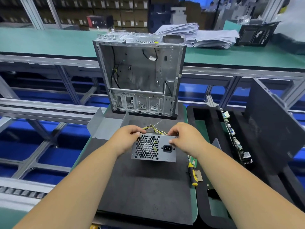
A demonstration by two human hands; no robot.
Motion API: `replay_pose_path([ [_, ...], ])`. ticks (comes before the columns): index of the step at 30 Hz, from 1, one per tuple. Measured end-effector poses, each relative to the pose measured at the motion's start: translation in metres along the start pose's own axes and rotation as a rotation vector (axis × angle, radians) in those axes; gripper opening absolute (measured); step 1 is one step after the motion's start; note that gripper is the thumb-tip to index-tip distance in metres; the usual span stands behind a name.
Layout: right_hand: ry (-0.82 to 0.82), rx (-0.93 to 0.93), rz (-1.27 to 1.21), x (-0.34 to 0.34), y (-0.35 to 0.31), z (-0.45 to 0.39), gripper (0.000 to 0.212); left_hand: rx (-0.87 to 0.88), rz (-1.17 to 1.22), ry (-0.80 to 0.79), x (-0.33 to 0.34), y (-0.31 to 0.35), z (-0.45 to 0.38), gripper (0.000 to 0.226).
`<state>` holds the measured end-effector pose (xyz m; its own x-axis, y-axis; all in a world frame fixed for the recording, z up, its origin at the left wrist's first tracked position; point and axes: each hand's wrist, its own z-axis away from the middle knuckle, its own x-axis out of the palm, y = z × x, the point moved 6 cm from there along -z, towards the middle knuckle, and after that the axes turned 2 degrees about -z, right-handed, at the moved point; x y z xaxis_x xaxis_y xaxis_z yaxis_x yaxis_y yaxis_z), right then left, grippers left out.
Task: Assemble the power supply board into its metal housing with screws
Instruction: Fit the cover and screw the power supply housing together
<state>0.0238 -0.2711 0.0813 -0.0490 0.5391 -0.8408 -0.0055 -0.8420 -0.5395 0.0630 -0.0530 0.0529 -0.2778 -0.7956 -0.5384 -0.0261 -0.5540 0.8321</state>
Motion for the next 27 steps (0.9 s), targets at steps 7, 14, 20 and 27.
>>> replay_pose_path([
  [7, 0.126, -0.012, 0.038, 0.001, -0.001, -0.013, 0.013, 0.089, 0.109, 0.005, -0.003, 0.001, -0.023, 0.039],
  [14, 0.067, 0.052, 0.079, 0.029, 0.015, -0.009, 0.012, 0.07, 0.092, -0.06, 0.018, -0.025, -0.018, 0.036],
  [20, -0.04, 0.016, 0.069, 0.053, 0.024, 0.01, 0.015, 0.099, 0.031, -0.079, 0.029, -0.046, 0.008, 0.035],
  [27, -0.028, -0.061, -0.106, 0.05, 0.041, 0.026, 0.013, 0.117, -0.03, -0.065, 0.034, -0.057, 0.021, 0.038],
])
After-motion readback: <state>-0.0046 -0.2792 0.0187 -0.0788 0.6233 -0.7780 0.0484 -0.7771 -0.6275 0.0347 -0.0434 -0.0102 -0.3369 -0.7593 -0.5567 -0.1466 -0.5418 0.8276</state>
